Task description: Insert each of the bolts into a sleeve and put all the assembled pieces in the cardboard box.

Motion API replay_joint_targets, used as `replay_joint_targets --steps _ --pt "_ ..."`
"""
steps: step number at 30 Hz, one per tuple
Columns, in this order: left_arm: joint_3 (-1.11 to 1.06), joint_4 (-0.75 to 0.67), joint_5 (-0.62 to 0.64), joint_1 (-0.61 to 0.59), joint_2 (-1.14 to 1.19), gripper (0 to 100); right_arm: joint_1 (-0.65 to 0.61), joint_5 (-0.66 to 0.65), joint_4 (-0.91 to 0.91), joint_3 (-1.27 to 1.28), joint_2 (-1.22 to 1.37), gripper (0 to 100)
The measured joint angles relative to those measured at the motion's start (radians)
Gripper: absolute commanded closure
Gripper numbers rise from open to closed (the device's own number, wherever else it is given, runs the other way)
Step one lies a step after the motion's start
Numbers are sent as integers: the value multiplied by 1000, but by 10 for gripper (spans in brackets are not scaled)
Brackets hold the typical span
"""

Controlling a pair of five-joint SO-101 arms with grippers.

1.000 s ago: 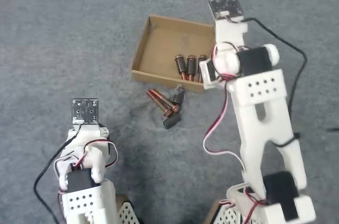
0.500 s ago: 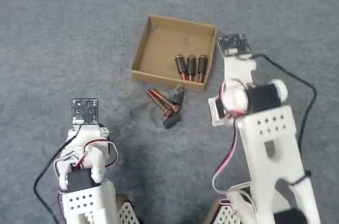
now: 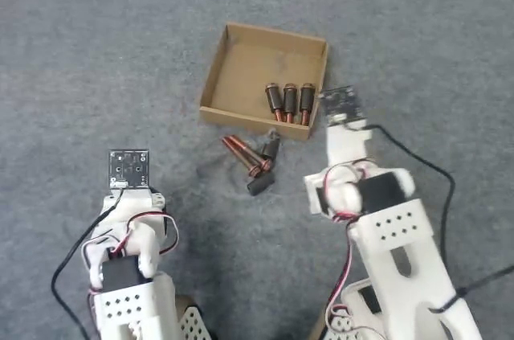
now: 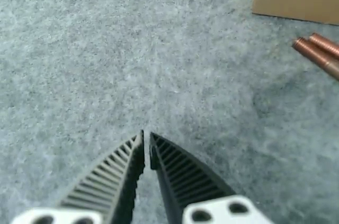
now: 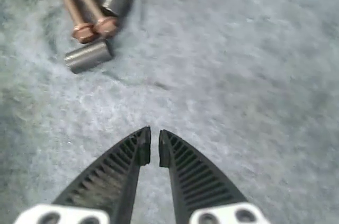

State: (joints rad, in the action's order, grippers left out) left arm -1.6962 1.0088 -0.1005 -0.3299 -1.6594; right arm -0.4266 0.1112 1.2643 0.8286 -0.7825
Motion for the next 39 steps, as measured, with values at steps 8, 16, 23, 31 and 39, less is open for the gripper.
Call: replay_joint_targets --steps 8,16,23,31,39 --pt "0 0 0 -12 0 988 -103 124 -193 2 81 989" --pt "0 0 0 -31 0 988 -112 186 -284 -100 400 988" --pt "0 0 0 -31 0 988 -112 198 -293 -276 617 987" --pt "0 0 0 -35 0 988 -112 198 -293 -413 783 912" --pt "0 0 0 -35 0 988 -112 198 -293 -499 899 899"
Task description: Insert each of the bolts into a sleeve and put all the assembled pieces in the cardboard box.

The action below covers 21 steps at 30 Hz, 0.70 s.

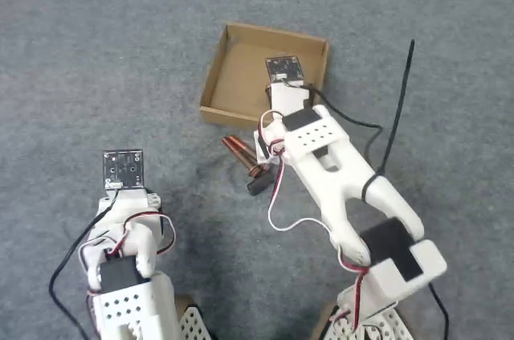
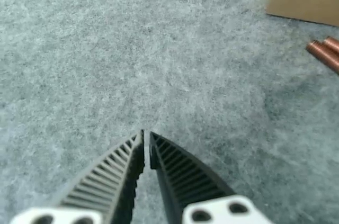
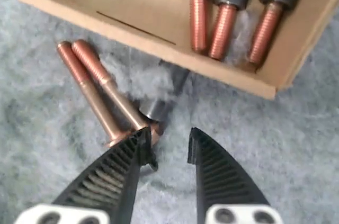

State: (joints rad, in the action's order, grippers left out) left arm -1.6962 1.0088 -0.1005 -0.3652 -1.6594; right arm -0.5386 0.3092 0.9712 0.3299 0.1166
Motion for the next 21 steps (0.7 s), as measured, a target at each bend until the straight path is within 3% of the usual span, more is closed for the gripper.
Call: replay_joint_targets --steps 21 --pt "0 0 -2 0 0 988 8 0 0 -347 390 901"
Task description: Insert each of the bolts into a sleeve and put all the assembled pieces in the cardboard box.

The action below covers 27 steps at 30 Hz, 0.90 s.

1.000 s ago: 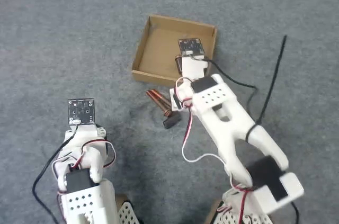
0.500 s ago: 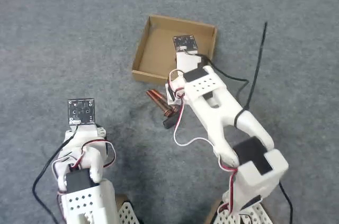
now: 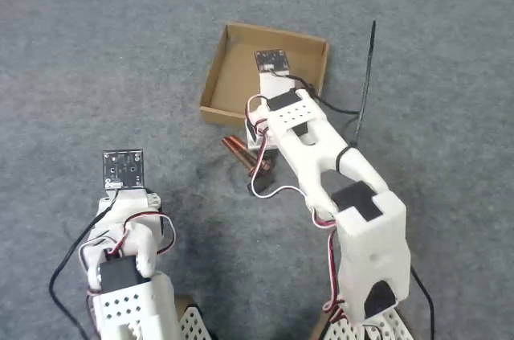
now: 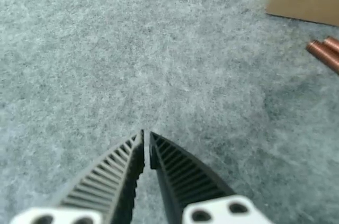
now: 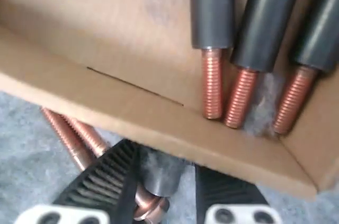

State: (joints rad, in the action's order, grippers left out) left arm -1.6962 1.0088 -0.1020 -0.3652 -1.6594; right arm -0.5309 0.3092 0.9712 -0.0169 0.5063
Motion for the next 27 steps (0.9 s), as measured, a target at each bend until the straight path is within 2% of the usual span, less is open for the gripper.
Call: replay_joint_targets --steps 7,11,27 --pt "0 0 0 0 0 988 0 0 31 -14 2 904" --pt "0 0 0 0 0 988 0 0 86 -37 3 998" --pt "0 0 0 0 0 988 92 0 445 -158 -51 991"
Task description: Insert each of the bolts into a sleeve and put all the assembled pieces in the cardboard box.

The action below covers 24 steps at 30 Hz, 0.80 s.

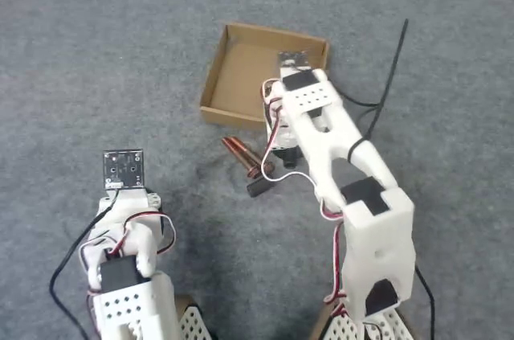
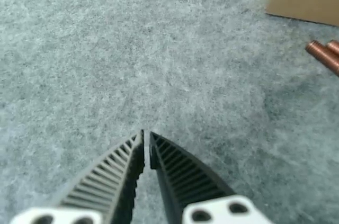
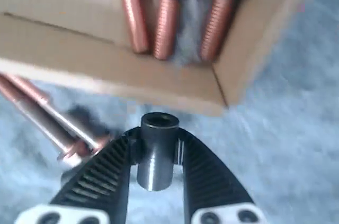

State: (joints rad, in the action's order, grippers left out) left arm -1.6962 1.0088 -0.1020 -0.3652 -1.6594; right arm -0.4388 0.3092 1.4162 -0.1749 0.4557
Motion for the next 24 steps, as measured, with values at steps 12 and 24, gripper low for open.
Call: replay_joint_targets --steps 12,24 --pt "0 0 0 0 0 988 107 -52 227 5 -95 991" --pt "0 0 0 0 0 988 198 -57 149 292 -321 991"
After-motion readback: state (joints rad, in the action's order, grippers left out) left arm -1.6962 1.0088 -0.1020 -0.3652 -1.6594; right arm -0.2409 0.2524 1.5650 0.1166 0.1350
